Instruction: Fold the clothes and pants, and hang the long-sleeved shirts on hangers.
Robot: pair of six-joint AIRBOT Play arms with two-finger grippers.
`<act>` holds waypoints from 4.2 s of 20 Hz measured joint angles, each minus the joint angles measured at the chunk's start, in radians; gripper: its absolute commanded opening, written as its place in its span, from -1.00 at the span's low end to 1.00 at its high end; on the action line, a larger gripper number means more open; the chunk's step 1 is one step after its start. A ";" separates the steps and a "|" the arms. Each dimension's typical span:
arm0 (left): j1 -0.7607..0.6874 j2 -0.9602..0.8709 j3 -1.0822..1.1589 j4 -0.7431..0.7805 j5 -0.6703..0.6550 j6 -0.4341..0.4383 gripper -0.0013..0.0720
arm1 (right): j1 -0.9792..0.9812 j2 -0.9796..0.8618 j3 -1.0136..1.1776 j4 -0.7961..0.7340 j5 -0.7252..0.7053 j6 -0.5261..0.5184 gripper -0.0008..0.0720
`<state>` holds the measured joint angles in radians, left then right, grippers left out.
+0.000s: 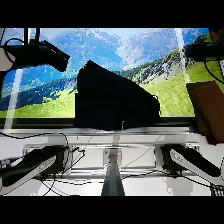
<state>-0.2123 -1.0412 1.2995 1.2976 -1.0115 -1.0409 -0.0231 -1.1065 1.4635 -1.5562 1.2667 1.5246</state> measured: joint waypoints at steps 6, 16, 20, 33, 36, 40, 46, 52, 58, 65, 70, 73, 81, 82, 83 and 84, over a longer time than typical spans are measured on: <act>0.000 0.000 0.000 0.000 0.000 0.000 -0.18 | 0.000 0.000 0.000 0.000 0.000 0.000 -0.92; 0.000 0.000 0.000 0.000 0.000 0.000 -0.18 | 0.000 0.000 0.000 0.001 -0.004 0.000 -0.92; 0.000 0.000 0.000 -0.024 0.000 -0.007 -0.18 | -0.002 -0.011 0.000 -0.045 -0.005 -0.064 -0.92; 0.245 0.000 -0.116 0.066 -0.291 -0.023 -0.93 | -0.301 -0.037 -0.487 0.244 0.050 -0.447 -0.92; 0.381 0.001 -0.300 -0.113 -0.341 -0.012 -0.68 | -0.319 -0.036 -0.545 0.298 0.040 -0.476 -0.92; 0.452 0.001 -0.565 -0.263 -0.364 0.046 0.50 | -0.327 -0.036 -0.570 0.325 0.030 -0.491 -0.92; 0.470 0.002 -0.843 -0.327 -0.319 0.138 0.32 | -0.328 -0.036 -0.578 0.341 0.017 -0.497 -0.92; 0.418 0.000 -0.918 -0.340 -0.262 0.158 0.26 | -0.329 -0.036 -0.579 0.344 -0.002 -0.498 -0.92; 0.307 0.000 -0.918 -0.424 -0.107 0.132 -0.81 | -0.329 -0.036 -0.579 0.346 -0.004 -0.498 -0.92; 0.285 0.000 -0.776 -0.509 -0.034 0.127 -0.93 | -0.335 -0.037 -0.604 0.231 -0.010 -0.503 -0.92; 0.282 0.001 -0.709 -0.539 -0.028 0.125 -0.93 | -0.358 -0.037 -0.780 0.308 0.101 -0.599 0.60; 0.281 0.001 -0.698 -0.545 -0.027 0.126 -0.93 | -0.362 -0.037 -0.898 0.463 0.089 -0.623 0.62; 0.281 0.001 -0.692 -0.550 -0.024 0.128 -0.93 | -0.331 -0.037 -1.007 0.610 0.028 -0.505 -0.61; 0.281 0.001 -0.692 -0.550 -0.024 0.128 -0.93 | -0.319 -0.037 -1.009 0.610 0.029 -0.494 -0.92; 0.281 0.001 -0.692 -0.550 -0.023 0.129 -0.93 | -0.304 -0.037 -1.011 0.613 0.026 -0.484 -0.91; 0.281 0.001 -0.692 -0.551 -0.023 0.128 -0.93 | -0.290 -0.037 -1.012 0.622 0.021 -0.484 -0.92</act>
<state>0.0685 -1.0401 0.6071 0.7467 -1.0348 -0.9127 -0.3134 -1.1431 0.4511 -0.9340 1.2877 1.0405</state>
